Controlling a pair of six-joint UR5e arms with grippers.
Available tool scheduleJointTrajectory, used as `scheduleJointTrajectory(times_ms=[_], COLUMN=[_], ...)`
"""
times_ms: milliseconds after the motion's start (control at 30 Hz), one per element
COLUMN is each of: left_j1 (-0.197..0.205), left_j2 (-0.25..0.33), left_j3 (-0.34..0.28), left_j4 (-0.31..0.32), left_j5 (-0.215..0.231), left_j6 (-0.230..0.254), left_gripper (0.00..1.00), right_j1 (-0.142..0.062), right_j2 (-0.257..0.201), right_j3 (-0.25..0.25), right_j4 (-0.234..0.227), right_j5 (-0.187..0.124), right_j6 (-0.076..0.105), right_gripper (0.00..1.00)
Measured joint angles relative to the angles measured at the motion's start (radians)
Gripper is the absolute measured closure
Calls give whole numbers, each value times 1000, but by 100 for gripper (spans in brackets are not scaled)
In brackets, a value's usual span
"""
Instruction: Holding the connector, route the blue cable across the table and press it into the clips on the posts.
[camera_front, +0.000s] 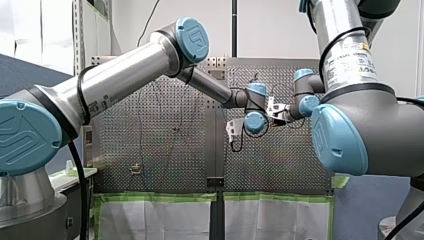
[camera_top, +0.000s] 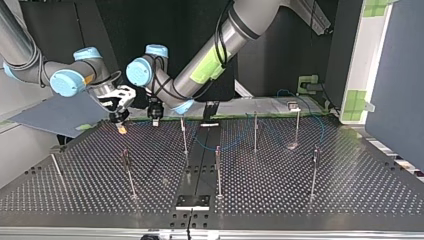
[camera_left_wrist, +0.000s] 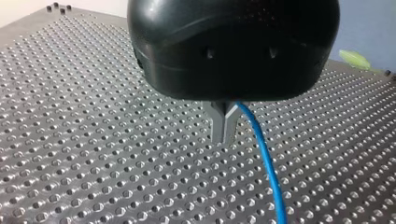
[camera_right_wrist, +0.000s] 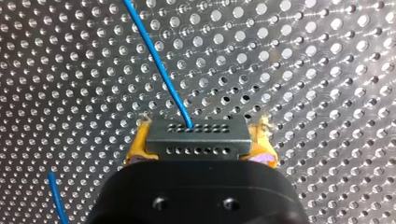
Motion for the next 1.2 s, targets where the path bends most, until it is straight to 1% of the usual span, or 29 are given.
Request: scheduleJointTrajectory(times_ms=[167,267,400,500,533,633,767,867,967,1200], left_j1=[8,10,9,7,7,4,2,-2,-5,-15], left_j2=[0,1,10,26,34,57,89,113,137,166], left_j3=[-26,-28,-20,-18,-17,-17,-18,-18,-17,-17], left_j4=[7,6,-13,-37,-46,-66,-80,-80,-79,-77], left_j5=[0,0,-3,-13,-20,-41,-62,-67,-69,-72], left_j6=[-7,-11,-25,-33,-34,-36,-37,-35,-33,-31], left_gripper=[100,100,100,100,100,100,100,100,100,100], right_j1=[0,0,1,2,2,4,8,9,9,4], right_j2=[-1,-2,-4,-10,-14,-33,-70,-99,-128,-191], right_j3=[0,-1,-4,-8,-12,-32,-67,-86,-95,-101], right_j4=[-1,-2,-1,-2,-2,1,6,8,16,42], right_j5=[0,0,0,-1,-1,-5,-7,-8,-8,-9], right_j6=[0,1,1,4,7,26,62,83,91,94], right_gripper=[100,100,100,100,100,100,100,100,100,100])
